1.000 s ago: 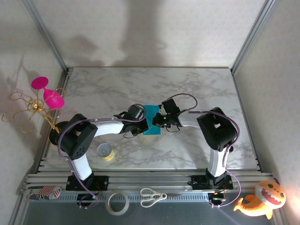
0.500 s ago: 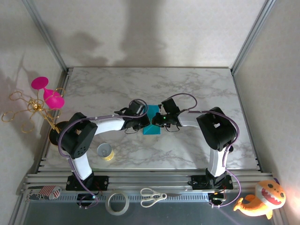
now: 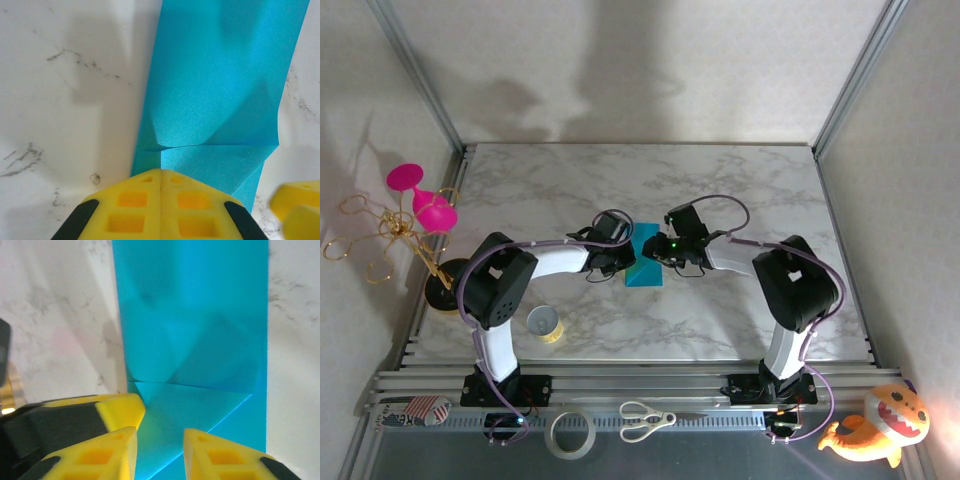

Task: Fold a paper plane with a square sheet of paper (pick it up from the middle)
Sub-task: Fold the triangle a second time at the center of the table, then pick up the paper from the center of the table.

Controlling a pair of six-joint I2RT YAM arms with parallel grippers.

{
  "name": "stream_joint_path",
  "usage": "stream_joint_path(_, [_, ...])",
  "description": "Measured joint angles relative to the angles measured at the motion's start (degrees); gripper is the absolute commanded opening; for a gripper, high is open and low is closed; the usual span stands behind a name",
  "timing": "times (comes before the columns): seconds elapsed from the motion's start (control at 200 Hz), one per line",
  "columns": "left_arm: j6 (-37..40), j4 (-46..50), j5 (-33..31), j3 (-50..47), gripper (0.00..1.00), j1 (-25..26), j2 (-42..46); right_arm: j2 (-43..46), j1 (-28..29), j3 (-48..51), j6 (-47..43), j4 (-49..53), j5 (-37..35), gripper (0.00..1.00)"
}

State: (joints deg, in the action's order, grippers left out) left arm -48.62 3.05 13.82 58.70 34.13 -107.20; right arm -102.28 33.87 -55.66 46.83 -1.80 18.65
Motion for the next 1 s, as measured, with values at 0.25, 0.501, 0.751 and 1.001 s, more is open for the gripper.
stream_joint_path(0.25, [-0.1,-0.9,0.0,-0.5,0.06,0.0,0.0,1.0,-0.5,3.1,8.4,0.3,-1.3,0.36])
stream_joint_path(0.501, [-0.5,-2.1,0.0,-1.0,0.07,0.0,0.0,-1.1,-0.5,2.9,10.3,-0.1,-0.8,0.33])
stream_joint_path(0.751, [-0.7,-2.9,0.0,-1.4,0.07,0.0,0.0,-2.1,-0.6,2.0,9.9,-0.6,-0.3,0.24])
stream_joint_path(1.001, [-0.7,-3.1,0.0,-1.4,0.07,0.0,0.0,-2.5,-0.6,2.0,9.8,-0.7,0.8,0.23])
